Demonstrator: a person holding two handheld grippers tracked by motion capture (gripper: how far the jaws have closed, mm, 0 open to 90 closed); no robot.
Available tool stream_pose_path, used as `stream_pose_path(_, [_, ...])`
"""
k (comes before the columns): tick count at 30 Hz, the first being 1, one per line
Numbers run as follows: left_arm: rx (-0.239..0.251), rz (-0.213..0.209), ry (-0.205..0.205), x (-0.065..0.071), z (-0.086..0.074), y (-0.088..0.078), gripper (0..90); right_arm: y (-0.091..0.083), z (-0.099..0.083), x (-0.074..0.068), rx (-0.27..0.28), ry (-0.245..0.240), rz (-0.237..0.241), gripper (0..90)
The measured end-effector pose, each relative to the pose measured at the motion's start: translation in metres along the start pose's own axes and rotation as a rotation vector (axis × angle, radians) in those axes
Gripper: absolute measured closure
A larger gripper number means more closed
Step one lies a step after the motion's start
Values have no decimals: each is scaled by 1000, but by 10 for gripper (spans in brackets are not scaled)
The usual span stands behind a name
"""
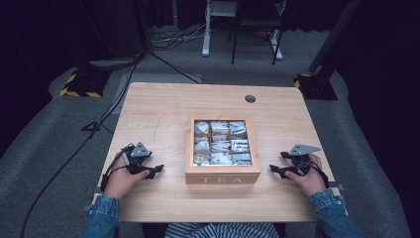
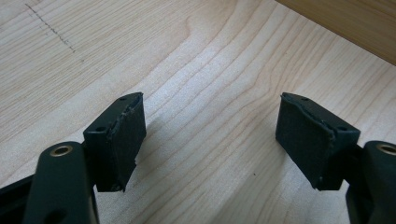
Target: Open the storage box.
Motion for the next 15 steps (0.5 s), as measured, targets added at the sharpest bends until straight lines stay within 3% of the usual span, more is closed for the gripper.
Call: stream_pose_path(15, [0,0,1,0,0,0,251,-1,-1,0,-1,-5,3,220])
Point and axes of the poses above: each handheld gripper's, and its own axes: y roughly forward along the jaws, z roughly out of its top, x roughly to its right, the point moved 8 cm from there along y, roughly forward along the jaws, and after that the axes turned 1 degree about -y, right-handed, at the moved point
